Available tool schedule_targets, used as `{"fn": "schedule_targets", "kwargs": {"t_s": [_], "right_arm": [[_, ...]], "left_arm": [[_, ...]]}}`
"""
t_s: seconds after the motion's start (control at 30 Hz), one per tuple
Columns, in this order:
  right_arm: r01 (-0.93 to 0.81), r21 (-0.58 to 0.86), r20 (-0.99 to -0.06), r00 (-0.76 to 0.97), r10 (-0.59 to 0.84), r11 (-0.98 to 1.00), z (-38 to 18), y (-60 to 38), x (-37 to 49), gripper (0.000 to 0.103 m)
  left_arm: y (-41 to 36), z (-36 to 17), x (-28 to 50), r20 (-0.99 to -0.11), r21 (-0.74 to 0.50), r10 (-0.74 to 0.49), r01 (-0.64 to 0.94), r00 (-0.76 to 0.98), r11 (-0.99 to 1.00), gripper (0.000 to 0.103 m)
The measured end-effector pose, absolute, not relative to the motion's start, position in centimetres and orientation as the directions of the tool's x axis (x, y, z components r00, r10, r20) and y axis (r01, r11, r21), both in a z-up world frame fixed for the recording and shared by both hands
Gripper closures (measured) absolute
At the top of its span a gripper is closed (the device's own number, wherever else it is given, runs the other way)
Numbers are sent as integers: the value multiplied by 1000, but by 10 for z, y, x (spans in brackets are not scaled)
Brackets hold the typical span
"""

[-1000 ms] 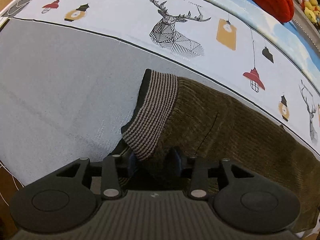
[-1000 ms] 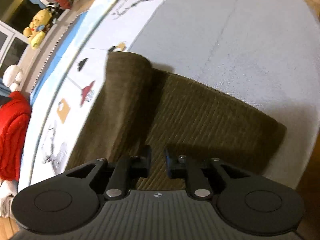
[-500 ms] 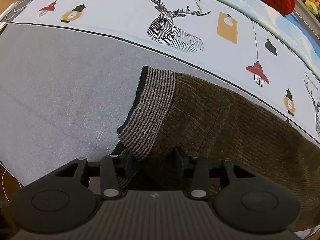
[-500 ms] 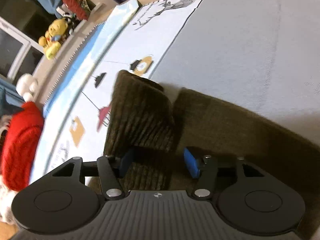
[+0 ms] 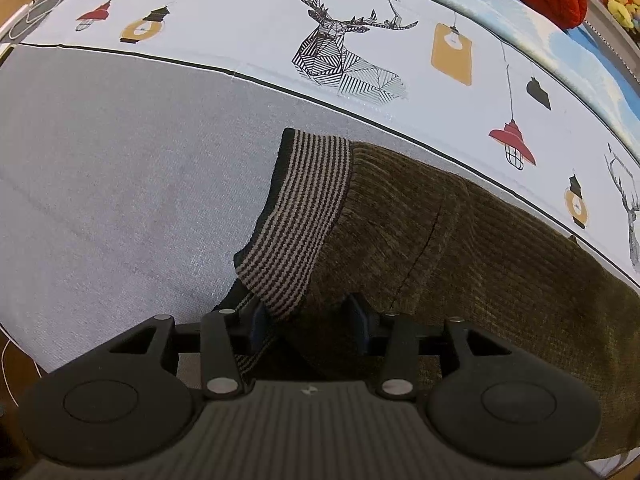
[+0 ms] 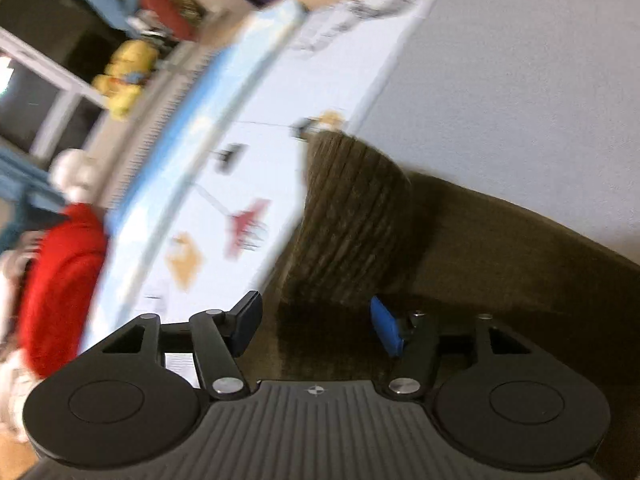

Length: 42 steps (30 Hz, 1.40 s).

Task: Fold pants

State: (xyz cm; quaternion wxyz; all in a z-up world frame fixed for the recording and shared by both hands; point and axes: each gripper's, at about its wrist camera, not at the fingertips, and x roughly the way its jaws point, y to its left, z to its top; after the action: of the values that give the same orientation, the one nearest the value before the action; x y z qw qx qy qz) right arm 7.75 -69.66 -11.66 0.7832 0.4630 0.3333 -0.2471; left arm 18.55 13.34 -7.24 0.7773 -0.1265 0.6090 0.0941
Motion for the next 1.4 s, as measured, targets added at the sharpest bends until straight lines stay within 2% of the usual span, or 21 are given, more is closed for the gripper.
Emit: {"fn": "schedule_targets", "kwargs": {"t_s": [0.03,0.1,0.2,0.3,0.37,0.43,0.47,0.5,0.6,0.73,0.83,0.87,0.9,0.93,1.0,1.1,1.2,1.4], "right_arm": [[714,558,-756,648,-96,424,-119,-699,74,47],[730,573,-747,652,-128,372,-116,-702,68,47],[756,520,-761,622,-185,398,-111,-698,71,44],[756,511,-765,617,-185,409,-112,-695,78,44],[753,502,-767,615,-183,425,-110,-693,83,51],[749,505,-768,617,-172,430,-105,-692,83,83],[748,502,-768,617,-174,435,-101,-692,81,88],[750,486,-771,610,-183,450,-93,-691,80,93],[764,391,-801,557,-220,513,-62,-681,74,95],[750,363,-787,565,-250,552,-3,-670,42,95],[751,285,-785,539,-304,595,10,-664,21,93],[758,236,-806,502,-313,608,-1,-666,18,88],[761,189,-838,454,-302,621,-18,-672,18,71],[775,155,-874,397,-281,612,-38,-681,13,62],[829,211,-897,375,-233,518,-58,-700,-11,62],[837,373,-858,475,-193,401,-60,-721,-47,61],[840,376,-858,475,-194,390,-63,-725,-64,56],[842,379,-875,461,-148,384,-69,-725,-63,56]], "left_arm": [[134,-73,185,-971,-85,-10,-301,240,950,56],[135,-73,185,-970,-90,-15,-302,241,949,56],[136,-73,186,-970,-95,-20,-301,241,949,56],[135,-73,186,-971,-91,-17,-299,240,950,56],[134,-72,188,-971,-86,-14,-294,238,952,56],[135,-72,188,-971,-89,-16,-298,239,951,59],[136,-72,188,-971,-86,-13,-300,240,950,63],[138,-71,187,-970,-80,-5,-301,244,950,75],[144,-61,183,-958,-120,-29,-304,287,945,82],[155,-36,165,-918,-201,-81,-278,389,939,84],[158,-38,157,-930,-170,-69,-255,361,952,83],[157,-44,157,-943,-140,-56,-240,327,961,82],[156,-50,157,-955,-113,-43,-225,294,968,81],[157,-54,157,-962,-94,-31,-220,272,971,77],[162,-55,155,-963,-75,-12,-227,268,971,73],[168,-46,154,-952,-71,8,-249,305,966,72],[168,-45,155,-950,-59,25,-259,311,964,72],[163,-46,163,-949,-48,32,-245,313,968,72]]}}
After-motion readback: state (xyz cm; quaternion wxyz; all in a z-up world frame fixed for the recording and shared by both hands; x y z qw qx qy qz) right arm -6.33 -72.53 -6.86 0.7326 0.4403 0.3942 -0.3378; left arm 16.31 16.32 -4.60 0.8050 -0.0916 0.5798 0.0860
